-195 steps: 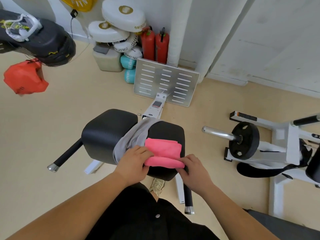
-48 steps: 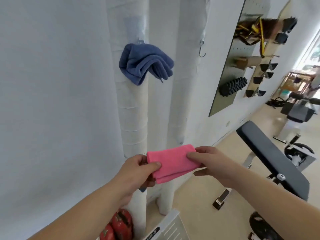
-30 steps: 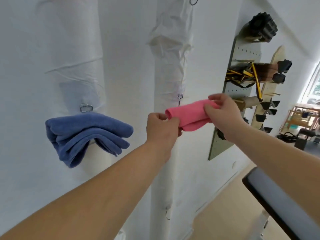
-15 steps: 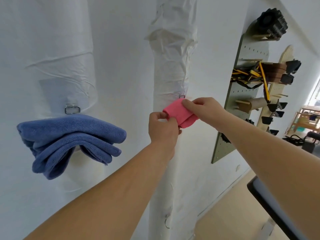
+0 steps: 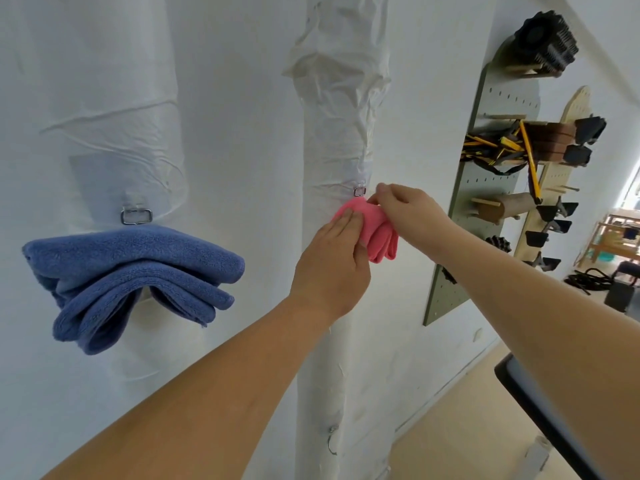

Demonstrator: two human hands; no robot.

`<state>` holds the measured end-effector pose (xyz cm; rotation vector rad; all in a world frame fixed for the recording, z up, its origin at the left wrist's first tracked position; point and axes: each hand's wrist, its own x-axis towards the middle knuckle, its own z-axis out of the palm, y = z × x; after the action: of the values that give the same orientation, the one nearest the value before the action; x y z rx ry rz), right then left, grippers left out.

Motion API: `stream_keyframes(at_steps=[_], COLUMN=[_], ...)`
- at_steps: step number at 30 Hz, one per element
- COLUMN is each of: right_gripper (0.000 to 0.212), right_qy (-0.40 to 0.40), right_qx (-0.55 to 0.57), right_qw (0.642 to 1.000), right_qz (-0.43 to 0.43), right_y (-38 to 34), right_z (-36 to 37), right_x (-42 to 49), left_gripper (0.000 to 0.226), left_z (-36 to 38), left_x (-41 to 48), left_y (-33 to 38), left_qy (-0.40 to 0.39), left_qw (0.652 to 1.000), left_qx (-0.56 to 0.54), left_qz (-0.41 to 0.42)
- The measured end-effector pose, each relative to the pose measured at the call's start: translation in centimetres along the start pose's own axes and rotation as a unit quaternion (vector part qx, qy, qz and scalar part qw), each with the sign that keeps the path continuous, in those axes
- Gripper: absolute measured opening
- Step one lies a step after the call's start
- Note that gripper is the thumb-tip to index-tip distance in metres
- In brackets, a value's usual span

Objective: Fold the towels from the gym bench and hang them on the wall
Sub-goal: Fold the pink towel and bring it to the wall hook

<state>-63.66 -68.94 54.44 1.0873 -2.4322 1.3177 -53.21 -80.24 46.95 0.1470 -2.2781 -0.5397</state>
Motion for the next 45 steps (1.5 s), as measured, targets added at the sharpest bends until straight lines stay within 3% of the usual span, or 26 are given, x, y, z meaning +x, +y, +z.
stream_keyframes(at_steps=[4,13,17,22,28,35,41,45], right_gripper=[0.045,0.046,0.05,0.034,0.024,0.032,0.031,0.023], right_qy=[-0.068,-0.048,-0.081,0.049,0.085,0.094,0.082,0.123], right_qx=[0.087,0.148,0.095,0.073,-0.024,-0.119,-0.157,-0.15], right_qw=[0.993,0.986,0.989,0.995,0.996,0.986,0.979,0.971], right_qz=[0.044,0.066,0.074,0.046,-0.026,-0.075,-0.104,-0.14], right_y=[0.8,2.3,1.3,0.4,-1.1,-1.7,-2.9,-2.4], right_z=[-0.4,1.4,0.8,-0.2,-1.0,-1.0,-0.9,1.2], right_x=[-0.6,-1.1,-1.3,-1.3,-2.9,-5.2,-6.5,-11.2], left_gripper=[0.052,0.051,0.048,0.03,0.036,0.057,0.059,0.058], left_z=[-0.1,0.2,-0.8,-2.2,-2.9,-3.2,-4.0,-3.4], left_x=[-0.2,-0.7,-0.5,-0.9,-1.1,-2.9,-5.4,-10.9], left_y=[0.6,0.3,0.0,0.6,2.0,1.8,1.7,1.5], left_qy=[-0.023,-0.078,-0.099,0.004,0.001,-0.003,0.004,-0.058], left_qw=[0.999,0.986,0.98,0.997,0.999,0.995,0.989,0.967], left_qx=[-0.016,-0.109,-0.14,-0.063,-0.019,-0.037,-0.086,-0.16], left_qz=[-0.031,-0.098,-0.096,-0.048,-0.042,-0.088,-0.119,-0.189])
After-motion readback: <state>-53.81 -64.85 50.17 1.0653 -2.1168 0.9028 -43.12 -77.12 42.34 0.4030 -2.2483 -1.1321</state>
